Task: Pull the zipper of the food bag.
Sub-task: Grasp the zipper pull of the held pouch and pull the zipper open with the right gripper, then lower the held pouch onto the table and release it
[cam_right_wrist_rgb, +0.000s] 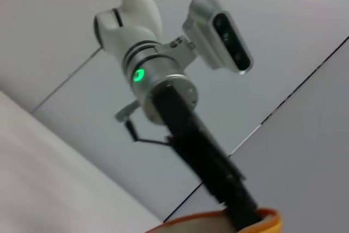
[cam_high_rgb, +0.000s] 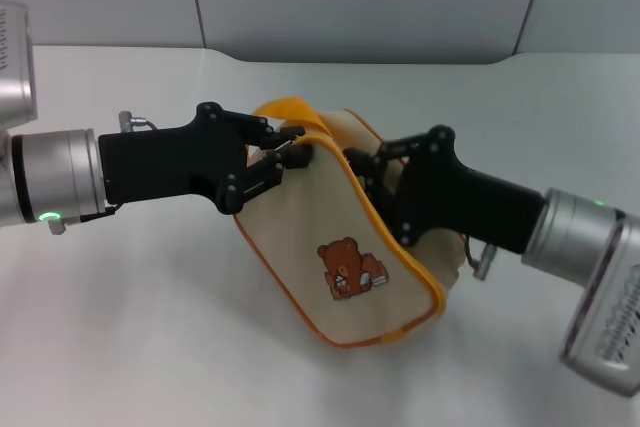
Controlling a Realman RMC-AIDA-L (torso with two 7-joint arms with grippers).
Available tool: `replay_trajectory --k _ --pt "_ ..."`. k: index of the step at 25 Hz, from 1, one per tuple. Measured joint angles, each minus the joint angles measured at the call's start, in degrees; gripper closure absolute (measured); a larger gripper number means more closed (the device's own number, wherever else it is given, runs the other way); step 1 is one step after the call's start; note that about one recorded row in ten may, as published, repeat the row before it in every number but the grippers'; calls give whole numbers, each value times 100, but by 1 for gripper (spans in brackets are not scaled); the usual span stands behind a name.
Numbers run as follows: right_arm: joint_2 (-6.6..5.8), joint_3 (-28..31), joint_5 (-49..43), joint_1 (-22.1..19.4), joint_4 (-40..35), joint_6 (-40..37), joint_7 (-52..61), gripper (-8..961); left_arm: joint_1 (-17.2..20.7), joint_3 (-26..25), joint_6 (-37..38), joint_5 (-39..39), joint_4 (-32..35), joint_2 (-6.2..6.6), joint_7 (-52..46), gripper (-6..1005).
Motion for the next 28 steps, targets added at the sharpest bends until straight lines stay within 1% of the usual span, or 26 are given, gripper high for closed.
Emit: replay_trajectory --k 1,2,3,4,5,6,7,8,9,10,11,14,15,16,17,18,19,20,21,22,23,24,25,26,27,28 --pt "-11 -72 -8 -104 -26 -5 1 934 0 0 0 0 0 0 0 824" --pt "-30 -243 -20 -394 -140 -87 1 939 118 -265 -201 -19 -12 -44 13 821" --pt "-30 -243 -20 -394 -140 -87 1 945 118 -265 -201 -19 -12 -44 13 818" --pt "-34 -302 -23 -554 -225 -146 5 950 151 -352 -263 -20 -13 -57 18 815" --pt "-33 -365 -24 -888 -443 -307 27 955 197 -475 -338 -21 -14 -78 25 812" --pt "-33 -365 -24 -888 -443 -307 27 952 230 -580 -390 -21 -15 -90 29 809" --pt "-32 -382 -25 -1164 -609 -431 62 948 280 -770 -456 -22 -29 -105 32 806" --pt "-32 -382 -25 -1164 -609 -431 62 945 280 -770 -456 -22 -29 -105 32 803" --pt "-32 -388 -25 -1372 -728 -524 161 942 298 -856 -478 -23 -51 -106 40 800" --pt "-32 -383 -20 -1437 -767 -561 242 939 332 -996 -487 -23 -157 -107 82 797" --pt "-32 -374 -12 -1480 -793 -594 311 935 332 -996 -487 -23 -157 -107 82 794" --pt "-34 -291 25 -1521 -812 -713 400 925 354 -1048 -490 -37 -299 -92 146 784" --pt "-34 -124 56 -1531 -786 -811 453 922 387 -1053 -487 -48 -320 -108 166 781" --pt "-34 -124 56 -1531 -786 -811 453 919 387 -1053 -487 -48 -320 -108 166 778" --pt "-27 72 62 -1508 -739 -839 632 915 456 -1080 -487 -102 -343 -153 176 775" --pt "-27 72 62 -1508 -739 -839 632 912 456 -1080 -487 -102 -343 -153 176 772" --pt "-27 348 63 -1472 -706 -939 1161 909 525 -1106 -496 -179 -388 -183 212 769" --pt "-27 348 63 -1472 -706 -939 1161 906 596 -1134 -509 -285 -485 -206 287 766" --pt "-35 520 65 -1447 -709 -1049 1585 902 670 -1157 -523 -404 -604 -220 376 763" --pt "-51 808 67 -1397 -763 -1246 2462 899 866 -1183 -531 -766 -1056 -223 743 760" --pt "-51 808 67 -1397 -763 -1246 2462 855 866 -1183 -531 -766 -1056 -223 743 757" --pt "-63 936 67 -1353 -831 -1334 3013 811 934 -1187 -528 -878 -1216 -223 881 754" --pt "-81 1026 68 -1275 -945 -1412 3769 766 1077 -1187 -513 -1055 -1597 -232 1237 751" --pt "-81 1026 68 -1275 -945 -1412 3769 722 1118 -1180 -518 -1078 -1763 -239 1369 748" --pt "-88 1027 69 -1199 -1011 -1457 4143 678 1132 -1171 -529 -1078 -1876 -239 1453 744" --pt "-88 1027 69 -1199 -1011 -1457 4143 649 1132 -1171 -529 -1078 -1876 -239 1453 741"
